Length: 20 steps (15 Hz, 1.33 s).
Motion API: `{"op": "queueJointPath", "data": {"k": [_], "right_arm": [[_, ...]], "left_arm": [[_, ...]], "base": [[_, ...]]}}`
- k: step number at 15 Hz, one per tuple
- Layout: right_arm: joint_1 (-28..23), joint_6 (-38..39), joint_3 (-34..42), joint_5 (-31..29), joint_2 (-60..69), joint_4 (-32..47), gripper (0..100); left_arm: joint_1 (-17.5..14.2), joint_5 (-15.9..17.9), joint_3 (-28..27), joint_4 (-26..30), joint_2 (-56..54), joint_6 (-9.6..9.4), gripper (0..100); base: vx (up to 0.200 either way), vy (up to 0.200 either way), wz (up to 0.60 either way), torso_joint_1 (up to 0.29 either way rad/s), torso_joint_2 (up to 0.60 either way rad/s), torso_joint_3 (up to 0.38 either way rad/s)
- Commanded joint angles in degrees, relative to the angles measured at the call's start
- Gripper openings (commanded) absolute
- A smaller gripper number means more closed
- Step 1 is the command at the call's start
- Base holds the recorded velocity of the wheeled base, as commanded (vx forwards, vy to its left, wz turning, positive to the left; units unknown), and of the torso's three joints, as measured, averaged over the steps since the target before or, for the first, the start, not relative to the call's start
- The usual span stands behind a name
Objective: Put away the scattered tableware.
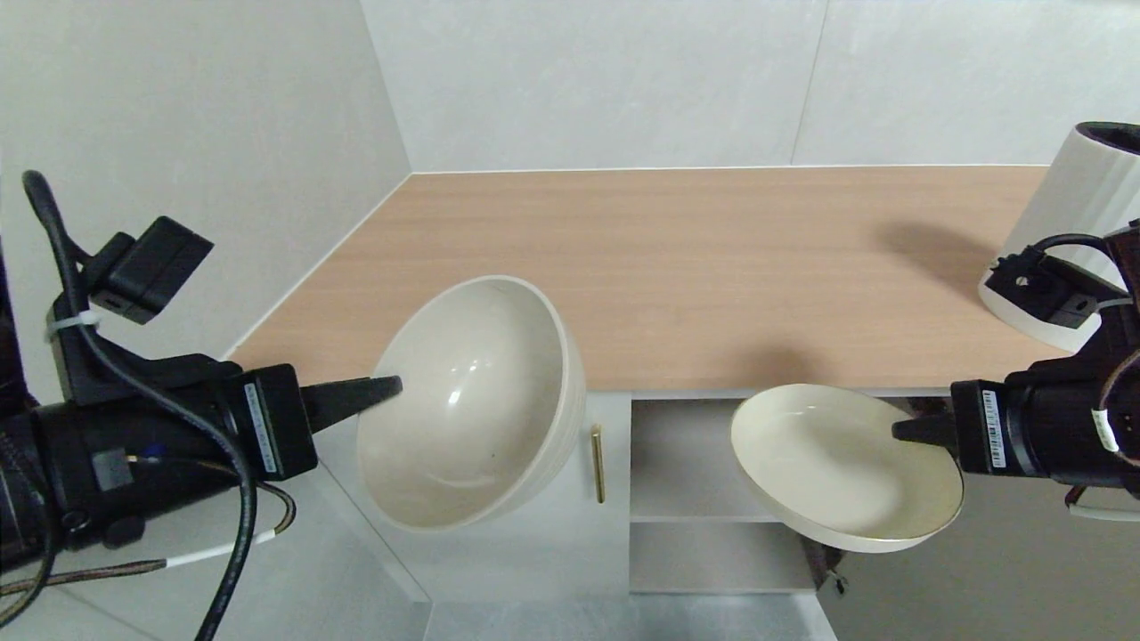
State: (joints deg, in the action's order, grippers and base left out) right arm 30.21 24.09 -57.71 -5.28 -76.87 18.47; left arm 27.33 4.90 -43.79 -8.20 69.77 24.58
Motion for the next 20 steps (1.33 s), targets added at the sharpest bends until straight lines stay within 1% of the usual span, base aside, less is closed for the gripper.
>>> {"op": "queueJointPath", "data": {"k": [1,10,18,20], "right_arm": [[-0.76,-0.09,0.41,-0.17,-0.29,-0.36,0],[-0.85,-0.09,1.11,-1.49,-3.81,-1.15,0],[-0.85,-0.09,1.46,-1.58,-4.42,-1.68,0],[-0.85,-0.09,1.99,-1.58,-4.86,-2.82,0]], "left_arm": [[0.00,0.02,0.11,-0.06,0.63,0.03,0],[0.35,0.20,0.55,-0.06,1.86,-0.23,0],[0.35,0.20,1.07,-0.06,2.57,-0.23,0],[0.88,0.28,1.16,-0.06,3.18,-0.23,0]], "base": [[0.000,0.000,0.00,0.000,0.00,0.000],[0.000,0.000,0.00,-0.012,0.03,0.014],[0.000,0.000,0.00,-0.198,0.45,0.239],[0.000,0.000,0.00,-0.198,0.47,0.273]]}}
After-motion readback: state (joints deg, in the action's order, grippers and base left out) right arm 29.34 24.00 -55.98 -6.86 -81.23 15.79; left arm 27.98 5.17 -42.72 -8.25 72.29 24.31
